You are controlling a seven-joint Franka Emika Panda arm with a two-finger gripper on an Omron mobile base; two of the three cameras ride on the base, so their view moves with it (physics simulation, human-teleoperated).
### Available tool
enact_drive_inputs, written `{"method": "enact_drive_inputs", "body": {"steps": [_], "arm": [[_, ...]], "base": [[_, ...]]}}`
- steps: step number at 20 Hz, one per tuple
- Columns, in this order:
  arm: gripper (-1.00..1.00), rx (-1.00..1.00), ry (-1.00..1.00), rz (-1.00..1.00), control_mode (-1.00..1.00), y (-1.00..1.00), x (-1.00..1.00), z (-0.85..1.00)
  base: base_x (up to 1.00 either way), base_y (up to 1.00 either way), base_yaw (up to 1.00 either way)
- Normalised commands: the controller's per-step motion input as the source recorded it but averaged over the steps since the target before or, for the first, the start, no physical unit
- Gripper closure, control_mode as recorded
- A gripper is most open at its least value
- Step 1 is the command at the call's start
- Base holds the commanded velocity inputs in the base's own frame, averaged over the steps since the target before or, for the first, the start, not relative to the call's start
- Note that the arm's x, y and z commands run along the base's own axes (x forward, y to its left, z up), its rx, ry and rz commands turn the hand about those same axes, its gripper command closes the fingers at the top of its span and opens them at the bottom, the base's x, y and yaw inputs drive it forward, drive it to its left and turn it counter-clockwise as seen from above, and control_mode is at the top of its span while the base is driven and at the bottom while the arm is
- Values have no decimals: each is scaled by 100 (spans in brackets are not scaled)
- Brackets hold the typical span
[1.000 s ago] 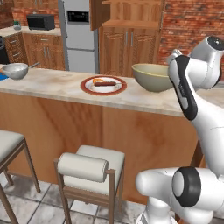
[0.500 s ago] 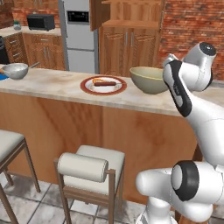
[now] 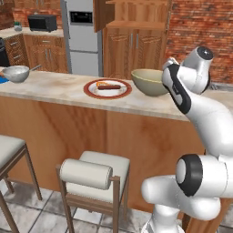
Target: Take the smaller bowl and place it next to the appetizer plate on the dining counter , and place the larger bowl next to the plate with cooked food.
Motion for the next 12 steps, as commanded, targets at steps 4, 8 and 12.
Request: {"method": "enact_drive_inputs", "body": {"steps": [4,8,12], "arm": [[100,0,-1,0,-100,15,36,-5],[100,0,-2,0,-100,22,26,-13],[100,0,-3,0,-100,18,20,-15]], "base": [[0,0,0],[0,0,0],[0,0,0]]}}
